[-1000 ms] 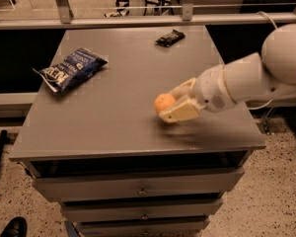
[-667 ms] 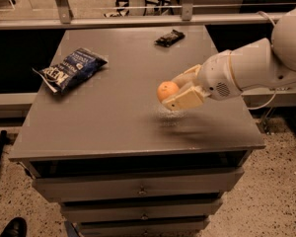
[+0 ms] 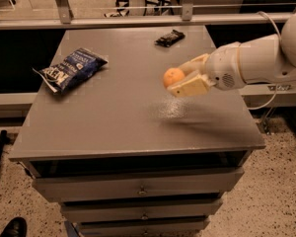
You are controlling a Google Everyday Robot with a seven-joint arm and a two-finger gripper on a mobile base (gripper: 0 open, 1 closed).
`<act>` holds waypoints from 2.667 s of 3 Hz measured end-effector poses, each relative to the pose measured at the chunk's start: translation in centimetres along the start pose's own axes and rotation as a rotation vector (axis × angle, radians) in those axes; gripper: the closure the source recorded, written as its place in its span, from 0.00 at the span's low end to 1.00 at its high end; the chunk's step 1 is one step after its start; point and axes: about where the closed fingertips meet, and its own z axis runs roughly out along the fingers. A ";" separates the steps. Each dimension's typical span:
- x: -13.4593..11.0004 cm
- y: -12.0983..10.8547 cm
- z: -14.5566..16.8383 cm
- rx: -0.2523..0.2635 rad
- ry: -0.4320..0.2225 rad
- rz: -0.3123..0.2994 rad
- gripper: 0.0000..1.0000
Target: Move orange near rxbar chocolate
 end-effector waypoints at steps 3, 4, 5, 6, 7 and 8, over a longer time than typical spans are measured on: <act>0.3 -21.6 4.0 0.221 -0.178 0.034 1.00; -1.4 -25.3 5.5 0.251 -0.148 0.005 1.00; -1.7 -27.3 7.2 0.261 -0.120 0.006 1.00; -0.5 -28.1 8.8 0.257 -0.090 0.035 1.00; 1.3 -28.8 9.6 0.258 -0.063 0.069 1.00; 2.6 -29.3 9.8 0.262 -0.046 0.096 0.82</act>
Offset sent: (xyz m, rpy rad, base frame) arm 0.2659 -0.1093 0.0597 0.2476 -0.2981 -0.2685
